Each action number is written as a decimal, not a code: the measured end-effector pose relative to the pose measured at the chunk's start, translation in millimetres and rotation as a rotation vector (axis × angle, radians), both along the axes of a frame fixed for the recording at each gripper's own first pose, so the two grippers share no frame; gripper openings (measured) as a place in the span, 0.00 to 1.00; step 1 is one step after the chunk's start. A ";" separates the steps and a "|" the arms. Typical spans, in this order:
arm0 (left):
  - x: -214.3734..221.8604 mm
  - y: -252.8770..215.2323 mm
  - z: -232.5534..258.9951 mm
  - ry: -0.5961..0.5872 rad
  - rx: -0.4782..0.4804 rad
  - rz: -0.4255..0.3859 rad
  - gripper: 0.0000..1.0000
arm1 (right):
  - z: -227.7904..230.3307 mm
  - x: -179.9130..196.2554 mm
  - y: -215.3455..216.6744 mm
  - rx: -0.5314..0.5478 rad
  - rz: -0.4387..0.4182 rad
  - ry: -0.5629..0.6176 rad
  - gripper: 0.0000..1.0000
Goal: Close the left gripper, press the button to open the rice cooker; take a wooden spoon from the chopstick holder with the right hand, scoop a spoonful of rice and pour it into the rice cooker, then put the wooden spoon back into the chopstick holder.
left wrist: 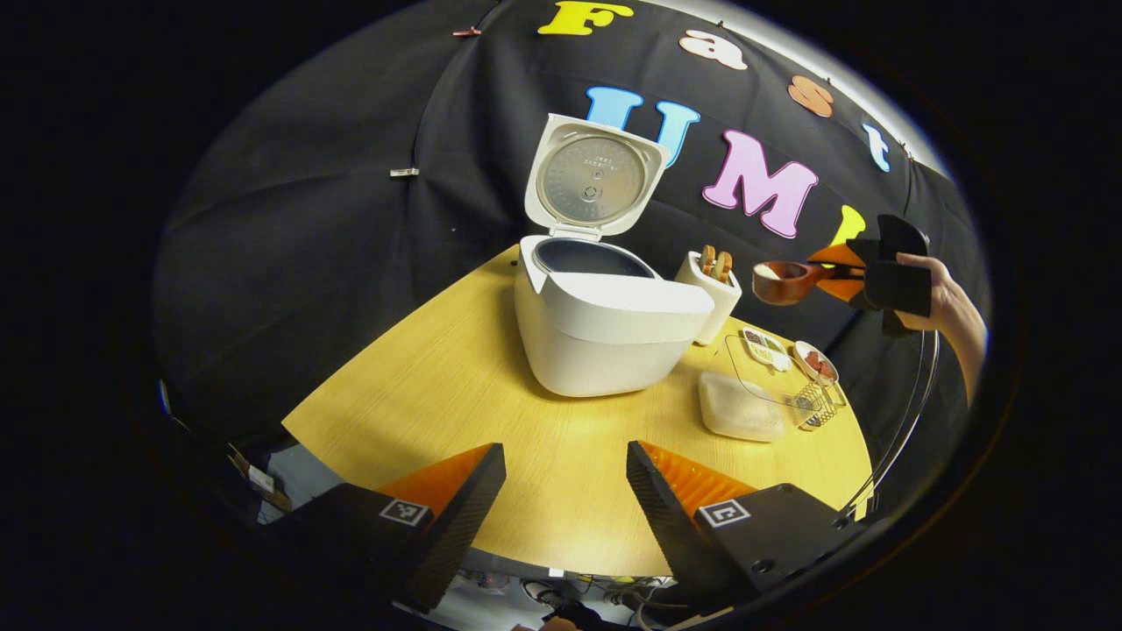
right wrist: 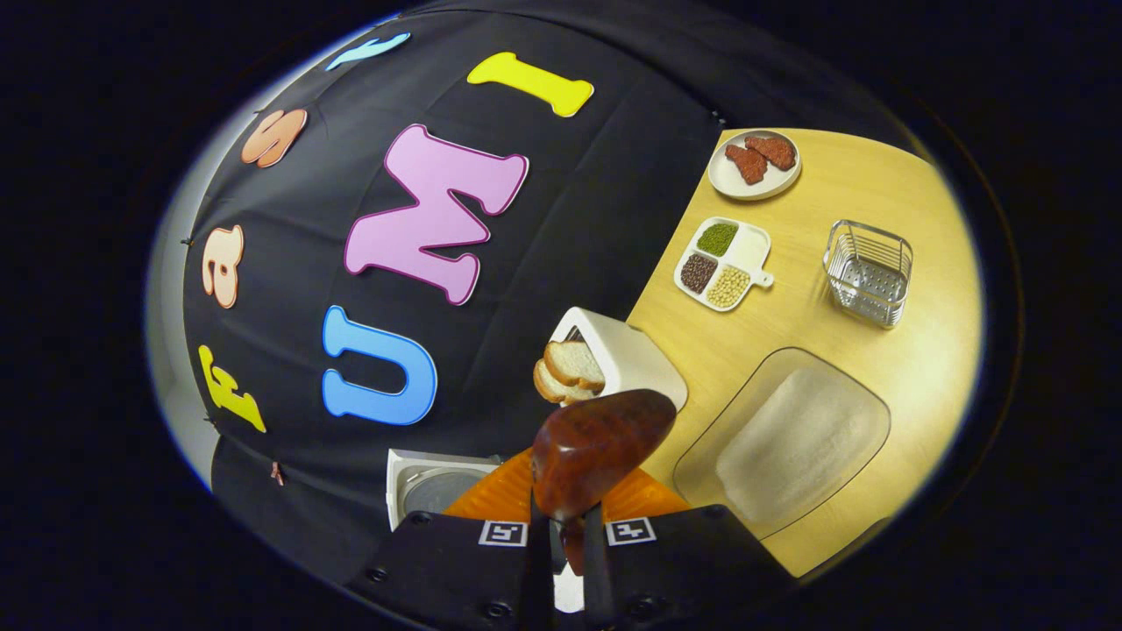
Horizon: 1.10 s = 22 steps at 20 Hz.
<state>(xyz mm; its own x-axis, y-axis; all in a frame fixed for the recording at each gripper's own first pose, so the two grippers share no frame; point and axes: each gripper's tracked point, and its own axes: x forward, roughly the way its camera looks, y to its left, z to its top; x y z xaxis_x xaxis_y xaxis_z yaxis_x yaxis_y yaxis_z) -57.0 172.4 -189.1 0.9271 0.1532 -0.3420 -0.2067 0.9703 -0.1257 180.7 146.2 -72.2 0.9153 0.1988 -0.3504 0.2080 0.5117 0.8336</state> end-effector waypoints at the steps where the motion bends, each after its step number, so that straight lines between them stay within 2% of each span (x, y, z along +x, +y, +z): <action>1: -0.6 3.5 -0.5 0.000 0.002 0.003 0.96 | 4.8 3.8 10.2 0.007 0.006 -0.005 0.18; 7: -6.3 21.2 2.5 -0.013 -0.006 0.028 0.96 | 26.8 21.3 90.6 0.018 0.091 -0.043 0.17; 11: -10.2 32.6 -1.0 -0.020 -0.003 0.045 0.96 | 13.2 29.5 136.5 -0.072 0.159 -0.053 0.18; 14: -18.2 37.1 -11.9 -0.004 -0.036 0.061 0.96 | 4.6 42.9 160.9 -0.111 0.181 -0.073 0.18; 22: -38.2 55.1 -24.1 0.016 -0.095 0.134 0.96 | -1.5 72.5 219.9 -0.381 0.267 -0.222 0.17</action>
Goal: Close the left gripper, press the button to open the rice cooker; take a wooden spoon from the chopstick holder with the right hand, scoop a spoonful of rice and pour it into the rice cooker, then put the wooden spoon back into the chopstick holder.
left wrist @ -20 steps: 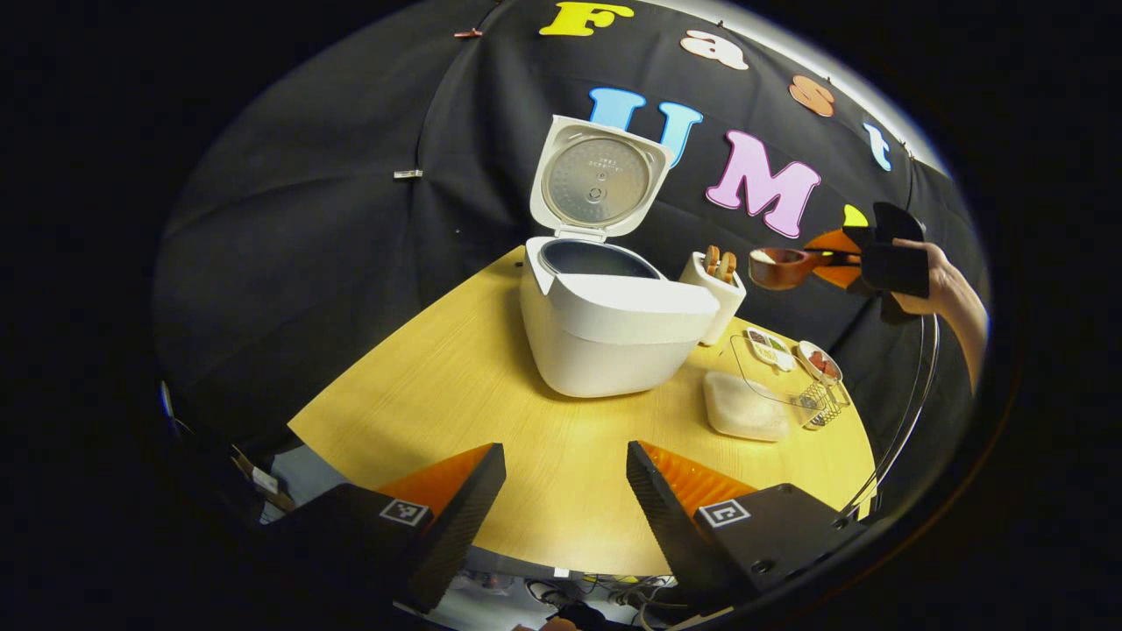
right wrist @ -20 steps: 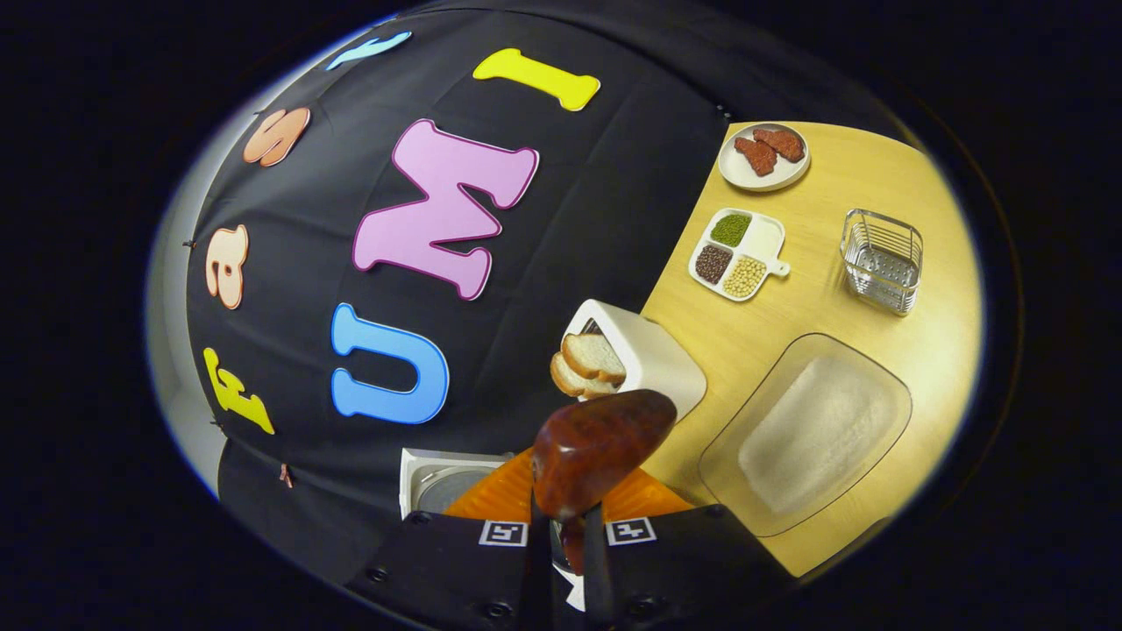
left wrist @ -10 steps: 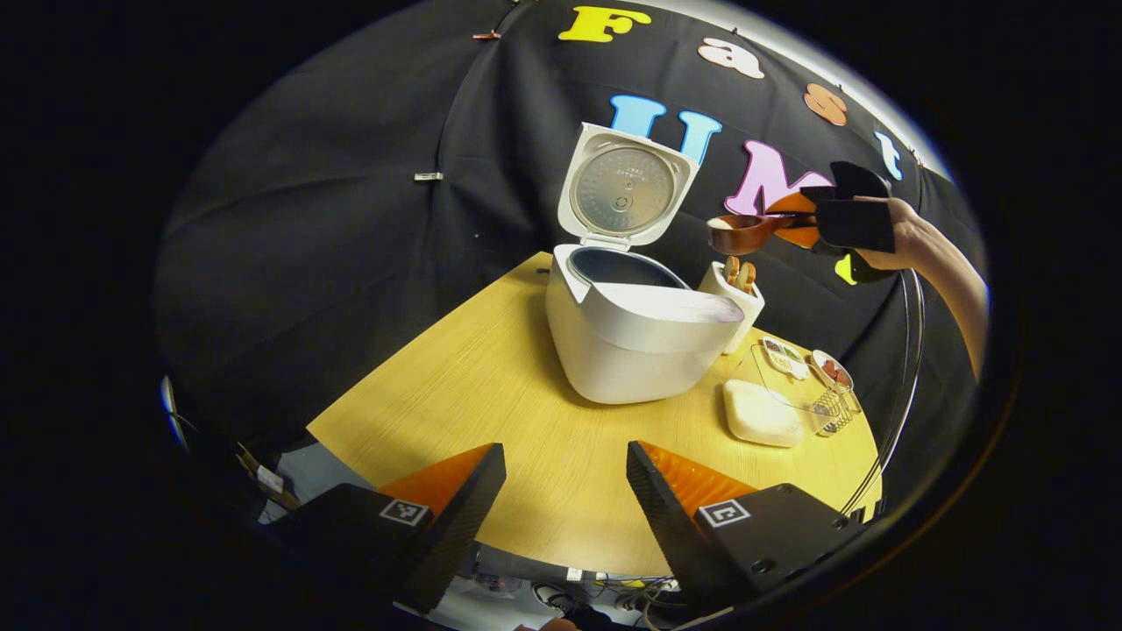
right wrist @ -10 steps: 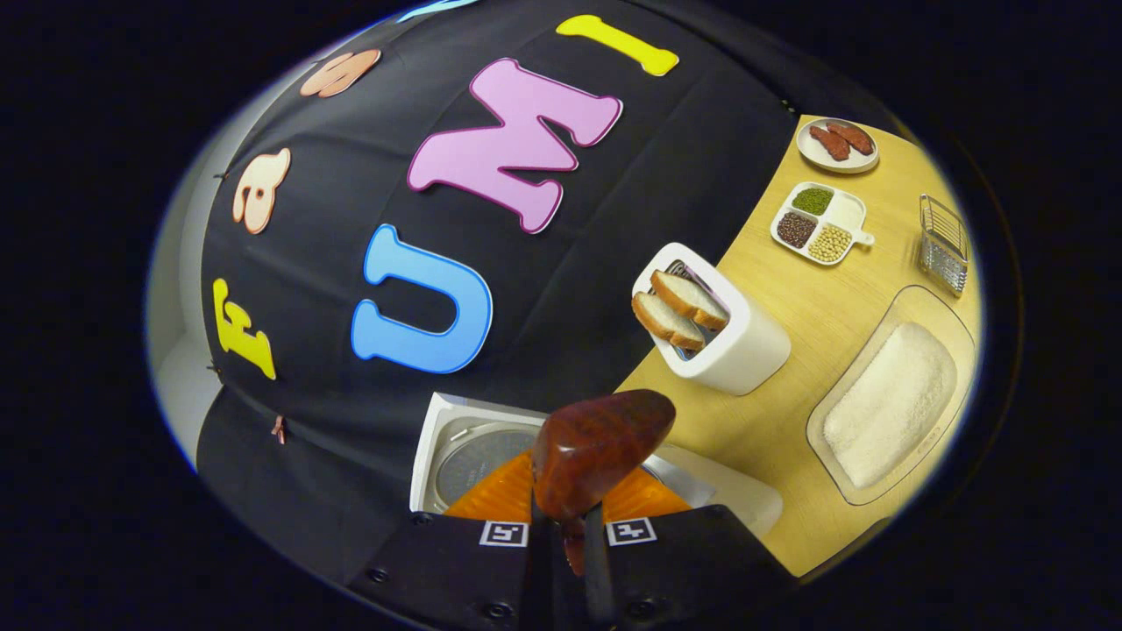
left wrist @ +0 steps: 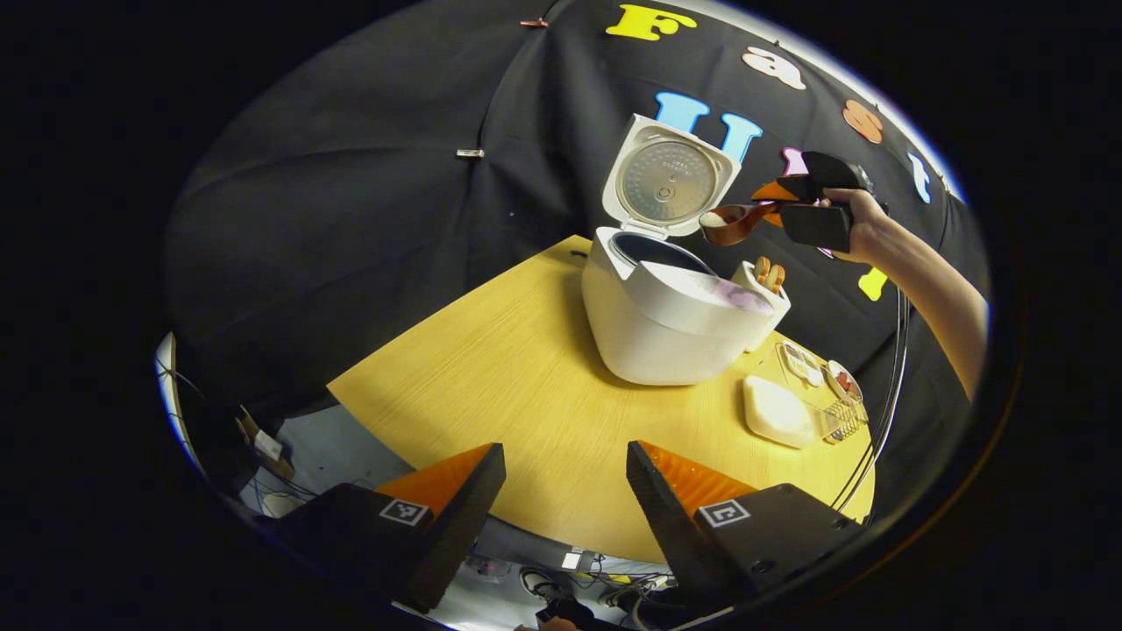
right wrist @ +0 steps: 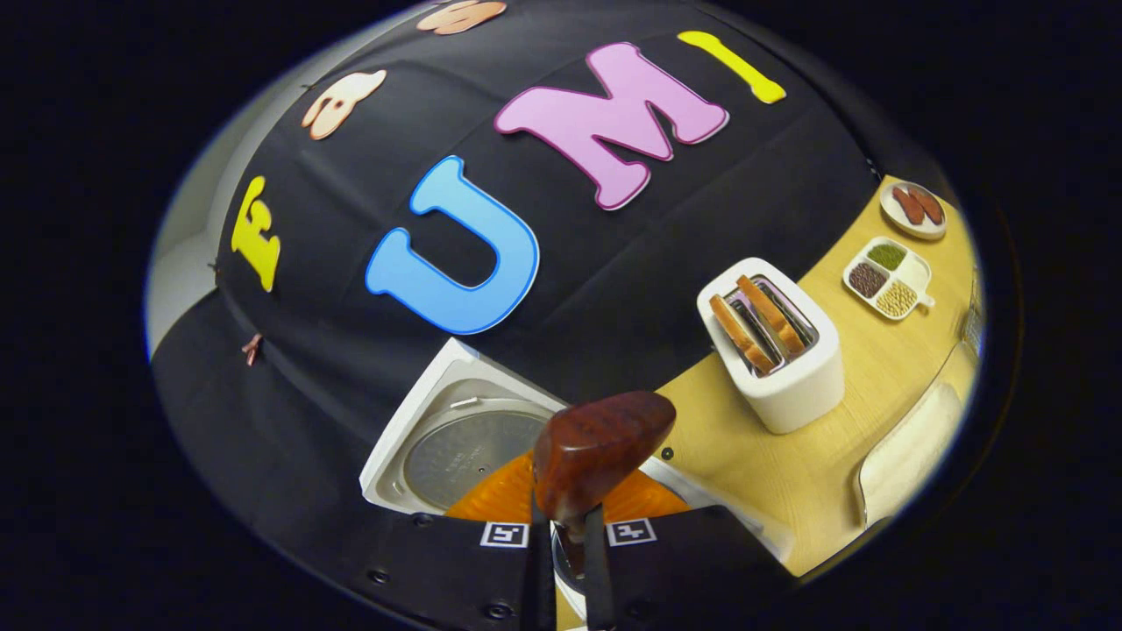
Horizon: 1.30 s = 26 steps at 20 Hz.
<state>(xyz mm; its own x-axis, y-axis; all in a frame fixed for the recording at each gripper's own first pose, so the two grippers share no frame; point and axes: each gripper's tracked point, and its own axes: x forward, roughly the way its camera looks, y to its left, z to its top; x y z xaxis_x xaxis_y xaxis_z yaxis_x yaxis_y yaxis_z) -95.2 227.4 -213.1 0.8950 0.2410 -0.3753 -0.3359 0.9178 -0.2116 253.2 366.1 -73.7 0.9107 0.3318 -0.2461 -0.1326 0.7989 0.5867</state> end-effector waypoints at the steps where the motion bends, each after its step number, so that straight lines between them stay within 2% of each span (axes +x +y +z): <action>1: -2.0 1.4 1.1 0.002 0.001 0.001 0.96 | -3.4 1.6 6.6 -0.035 0.017 -0.017 0.17; 4: -2.1 5.6 4.2 0.008 0.022 -0.007 0.96 | -15.9 1.4 25.6 -0.133 0.054 -0.064 0.18; 8: 3.3 8.9 10.2 -0.004 0.007 -0.013 0.96 | -24.7 1.8 49.0 -0.317 0.129 -0.172 0.17; 11: 1.4 13.6 11.9 0.002 0.068 -0.015 0.96 | -26.6 0.7 63.2 -0.455 0.203 -0.261 0.17; 13: 1.2 13.2 17.4 -0.008 0.076 -0.018 0.98 | -28.2 -0.1 75.1 -0.547 0.254 -0.318 0.17; 22: -0.6 10.6 21.3 -0.023 0.066 -0.016 0.96 | -43.5 -24.4 121.1 -0.849 0.465 -0.547 0.17; 23: -1.6 10.3 21.7 -0.023 0.071 -0.018 0.96 | -45.2 -26.5 122.2 -0.877 0.476 -0.564 0.12; 26: -0.3 7.6 23.5 -0.026 0.088 -0.026 0.96 | -54.4 -34.9 123.0 -0.947 0.511 -0.588 0.17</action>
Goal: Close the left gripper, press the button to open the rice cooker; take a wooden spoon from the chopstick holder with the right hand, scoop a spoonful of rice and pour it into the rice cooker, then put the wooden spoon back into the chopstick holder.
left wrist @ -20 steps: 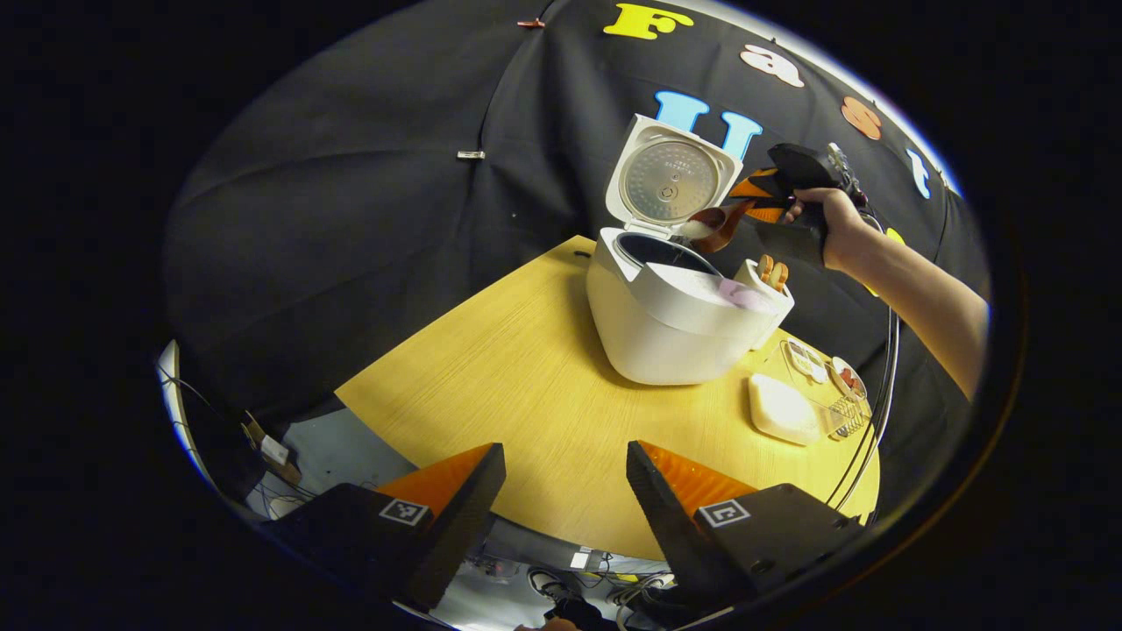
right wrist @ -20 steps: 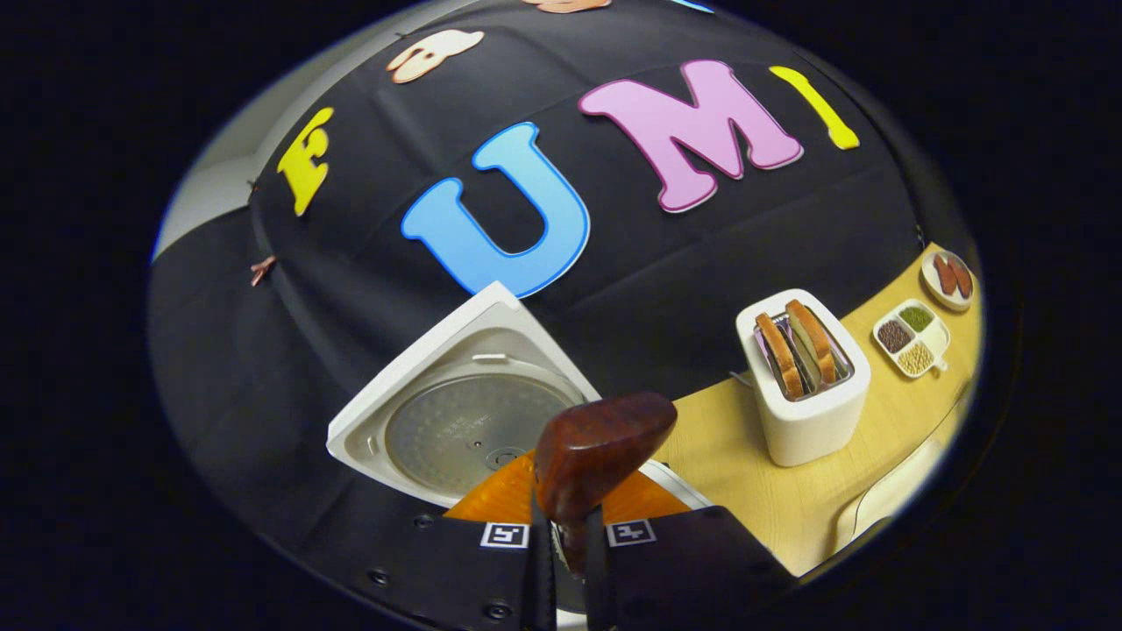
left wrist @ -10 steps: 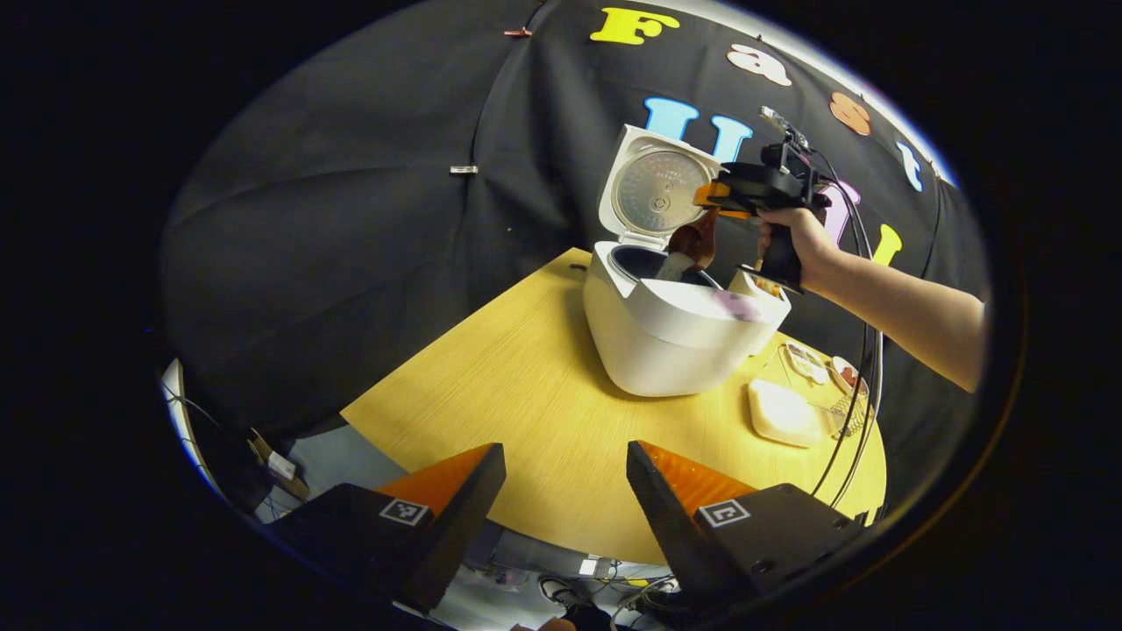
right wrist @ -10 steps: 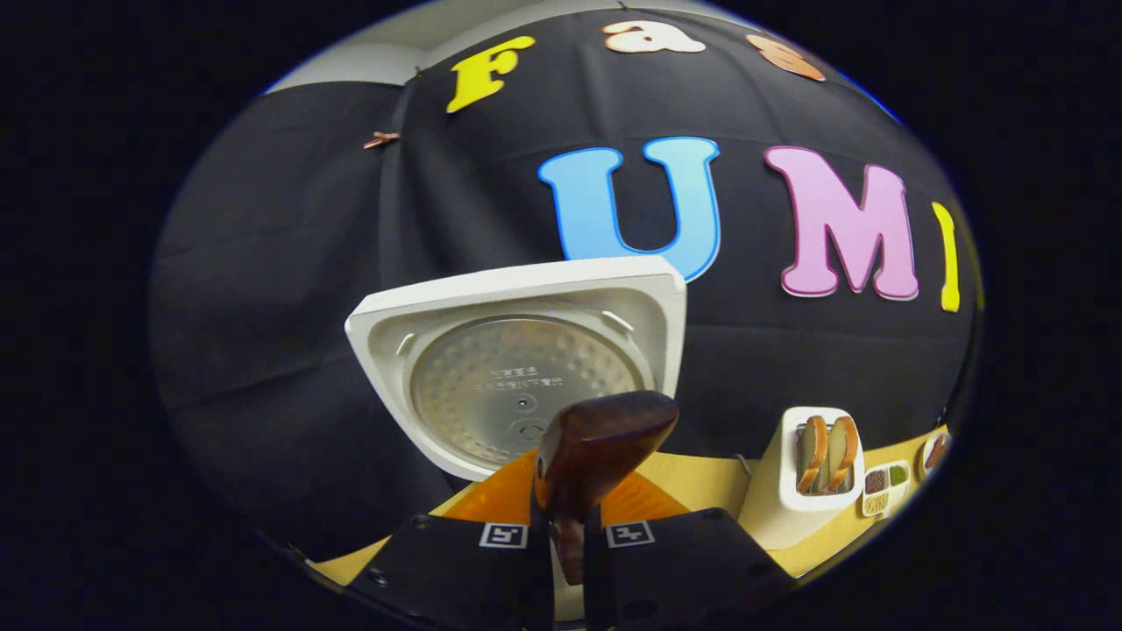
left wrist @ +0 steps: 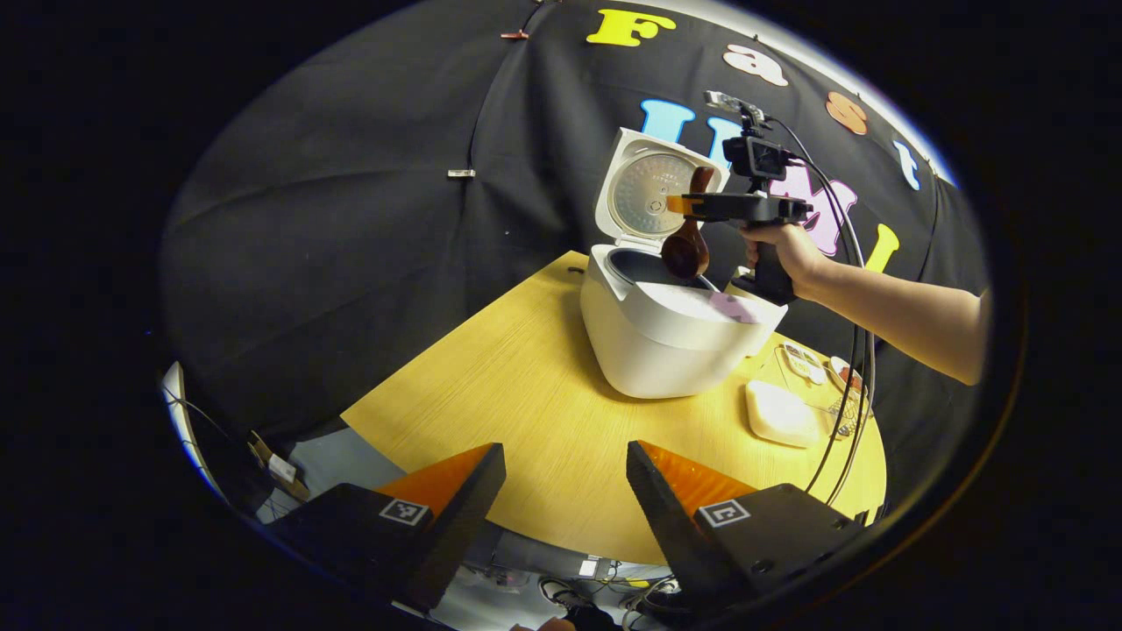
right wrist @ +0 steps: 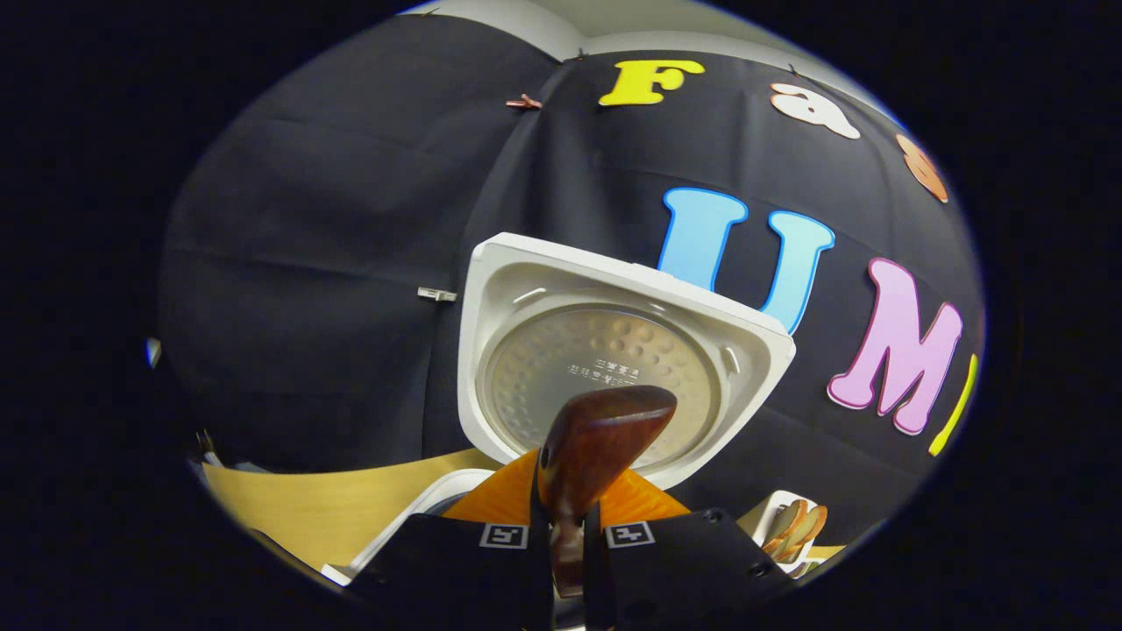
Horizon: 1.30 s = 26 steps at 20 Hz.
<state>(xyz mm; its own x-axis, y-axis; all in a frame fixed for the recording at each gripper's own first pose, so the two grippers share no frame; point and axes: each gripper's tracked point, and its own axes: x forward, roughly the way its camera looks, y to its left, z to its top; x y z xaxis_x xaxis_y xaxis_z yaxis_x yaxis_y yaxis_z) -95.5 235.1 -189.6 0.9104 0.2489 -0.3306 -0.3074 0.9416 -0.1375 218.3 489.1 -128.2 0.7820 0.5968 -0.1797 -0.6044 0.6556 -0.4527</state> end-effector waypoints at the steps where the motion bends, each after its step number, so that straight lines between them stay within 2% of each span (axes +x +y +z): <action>1: -0.3 -1.3 1.3 -0.001 0.004 -0.003 0.96 | -0.5 -3.2 0.4 0.009 0.002 0.017 0.17; 6: 3.9 -13.0 8.0 -0.013 0.015 -0.022 0.96 | 45.8 -17.3 -19.7 0.195 -0.026 0.115 0.17; 9: 11.0 -27.7 15.1 -0.024 0.023 -0.043 0.96 | 84.9 -29.0 -54.0 0.309 -0.055 0.158 0.17; 10: 13.2 -32.7 16.8 -0.026 0.024 -0.051 0.96 | 99.2 -34.2 -66.3 0.346 -0.058 0.164 0.13; 11: 15.5 -39.2 18.2 -0.030 0.021 -0.062 0.96 | 115.1 -39.2 -81.0 0.381 -0.067 0.161 0.17; 12: 19.2 -45.6 20.6 -0.034 0.018 -0.073 0.96 | 130.4 -42.0 -98.0 0.409 -0.082 0.152 0.17; 13: 23.7 -52.3 20.5 -0.037 0.018 -0.083 0.96 | 143.8 -44.5 -116.8 0.437 -0.099 0.146 0.12; 14: 26.6 -59.0 20.2 -0.035 0.024 -0.093 0.96 | 154.8 -45.2 -135.6 0.466 -0.113 0.145 0.17; 17: 32.6 -77.6 15.7 -0.019 0.053 -0.119 0.96 | 176.5 -49.1 -200.1 0.521 -0.166 0.149 0.17; 20: 42.9 -97.6 11.7 -0.003 0.048 -0.134 0.96 | 179.2 -43.6 -275.7 0.535 -0.250 0.146 0.17; 26: 55.9 -139.3 6.9 0.034 0.053 -0.154 0.96 | 169.3 -35.7 -423.3 0.648 -0.461 0.173 0.17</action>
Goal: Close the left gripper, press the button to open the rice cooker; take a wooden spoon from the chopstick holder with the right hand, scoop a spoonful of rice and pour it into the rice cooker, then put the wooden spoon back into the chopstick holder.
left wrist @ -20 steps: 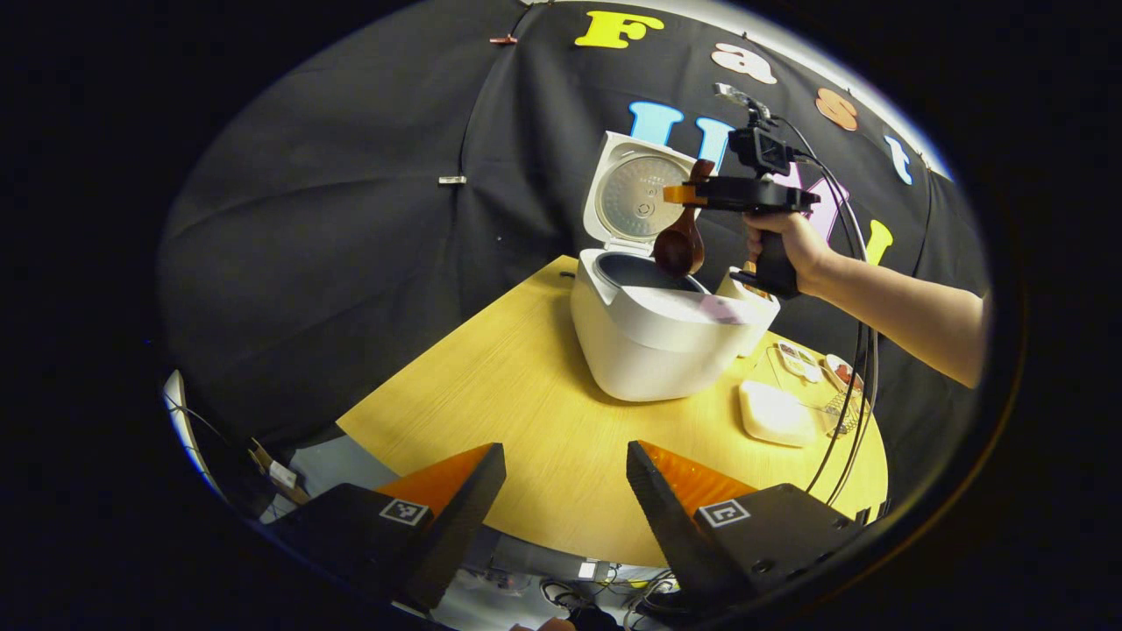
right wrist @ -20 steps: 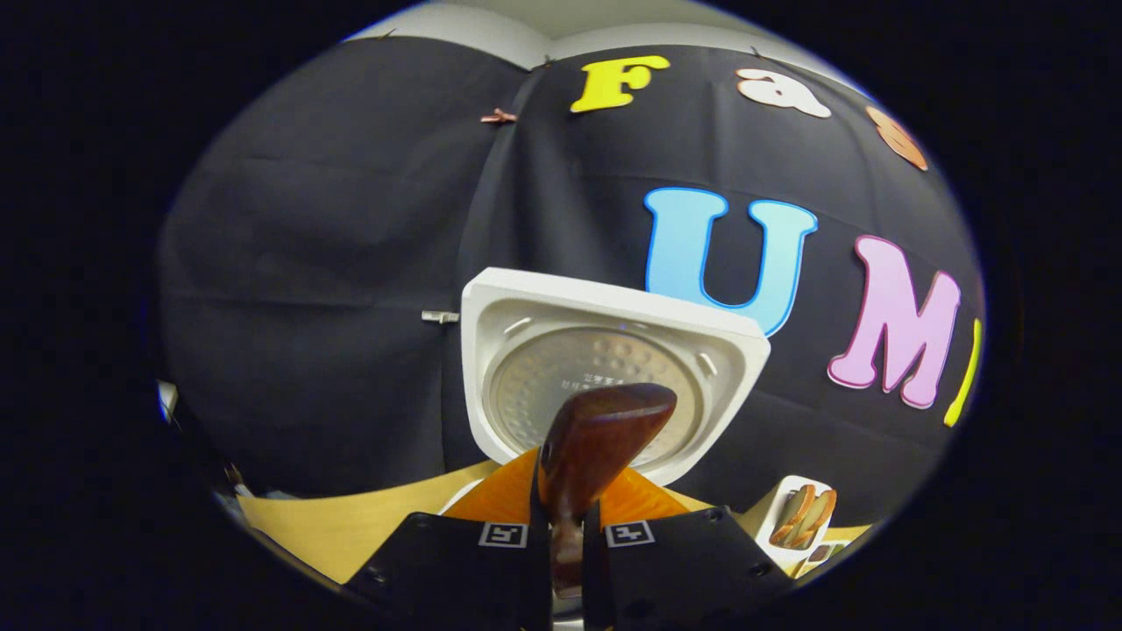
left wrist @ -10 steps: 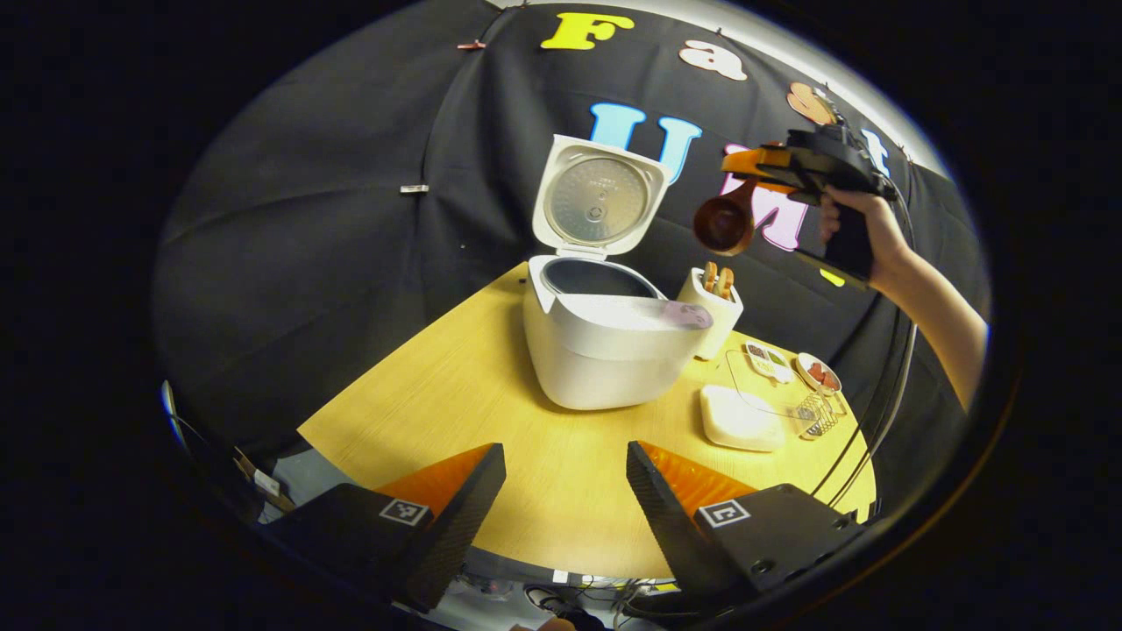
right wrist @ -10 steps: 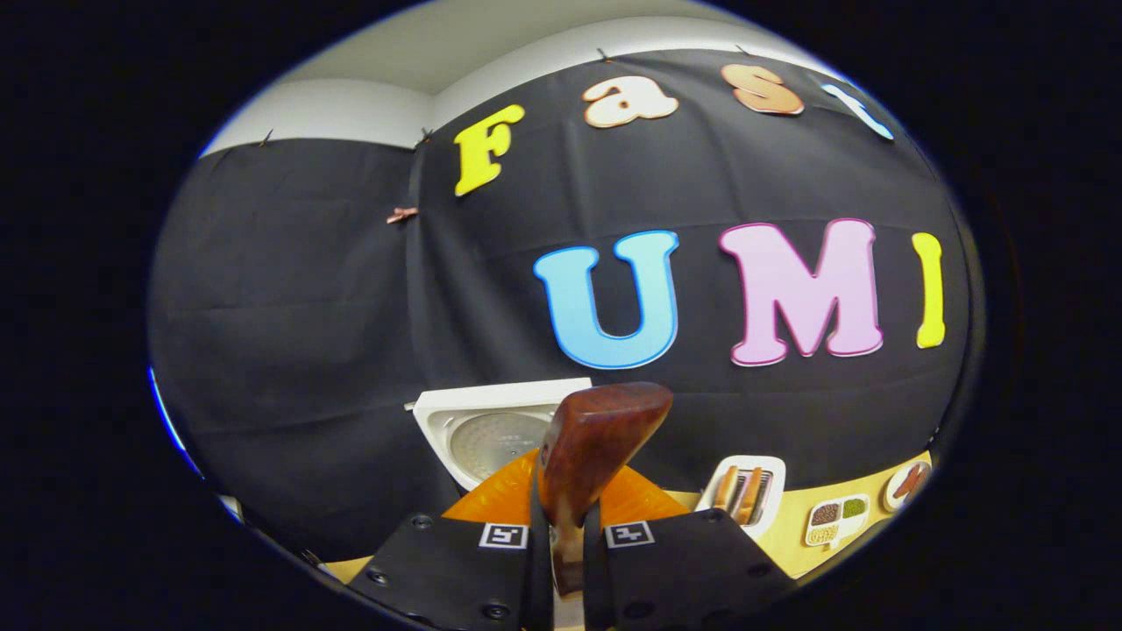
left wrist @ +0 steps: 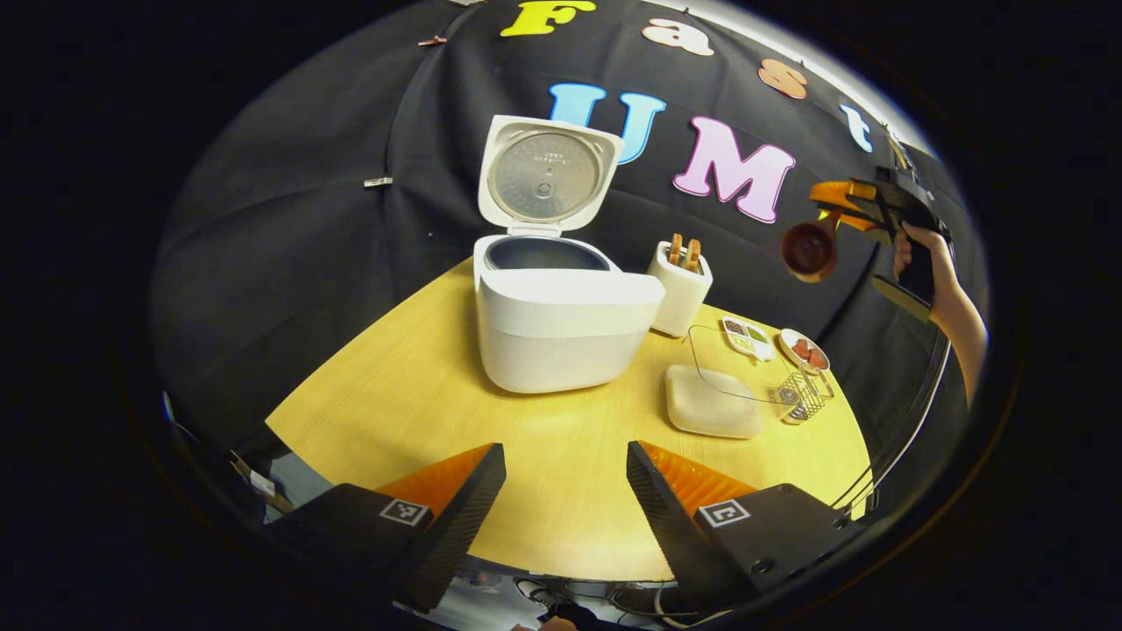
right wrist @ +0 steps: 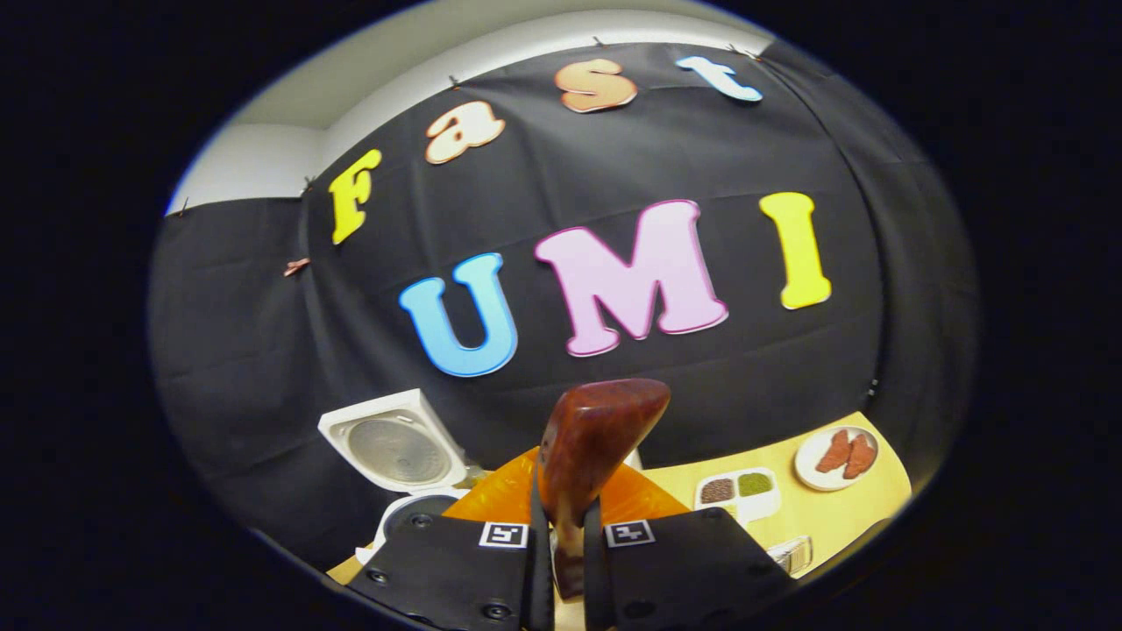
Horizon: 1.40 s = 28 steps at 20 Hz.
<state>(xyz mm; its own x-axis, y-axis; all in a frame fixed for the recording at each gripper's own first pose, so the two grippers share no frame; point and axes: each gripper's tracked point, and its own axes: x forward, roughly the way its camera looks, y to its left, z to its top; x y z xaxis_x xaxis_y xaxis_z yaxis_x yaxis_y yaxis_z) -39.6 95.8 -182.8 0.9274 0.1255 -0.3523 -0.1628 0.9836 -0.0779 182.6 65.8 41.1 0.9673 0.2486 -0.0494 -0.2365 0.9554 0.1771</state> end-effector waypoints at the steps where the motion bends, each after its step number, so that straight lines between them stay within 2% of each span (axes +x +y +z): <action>1: 2.7 -6.5 0.7 0.000 0.000 0.000 0.96 | -4.9 0.5 -24.4 0.008 -0.035 0.012 0.17; 7: 12.6 -33.8 26.8 -0.059 -0.021 0.051 0.96 | -47.1 7.3 -134.7 0.035 -0.177 0.094 0.17; 14: 16.2 -44.1 46.7 -0.081 -0.012 0.143 0.96 | -120.2 25.6 -207.5 0.059 -0.257 0.212 0.17; 16: 17.3 -47.3 48.4 -0.076 -0.003 0.162 0.98 | -143.1 30.1 -216.9 0.062 -0.264 0.251 0.17; 22: 26.5 -68.6 51.3 -0.060 -0.007 0.197 0.96 | -203.0 43.9 -230.5 0.074 -0.270 0.357 0.18; 28: 27.6 -79.1 64.0 -0.080 0.030 0.224 0.96 | -244.9 56.8 -226.1 0.088 -0.274 0.433 0.18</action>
<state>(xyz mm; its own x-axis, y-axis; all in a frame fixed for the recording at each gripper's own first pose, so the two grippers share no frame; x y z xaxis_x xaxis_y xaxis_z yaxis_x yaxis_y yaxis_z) -12.0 16.7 -118.8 0.9002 0.3401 -0.2720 -0.3712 0.9259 -0.0707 239.5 -160.3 -203.8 0.8931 0.0102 -0.4496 0.1329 0.9491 0.2855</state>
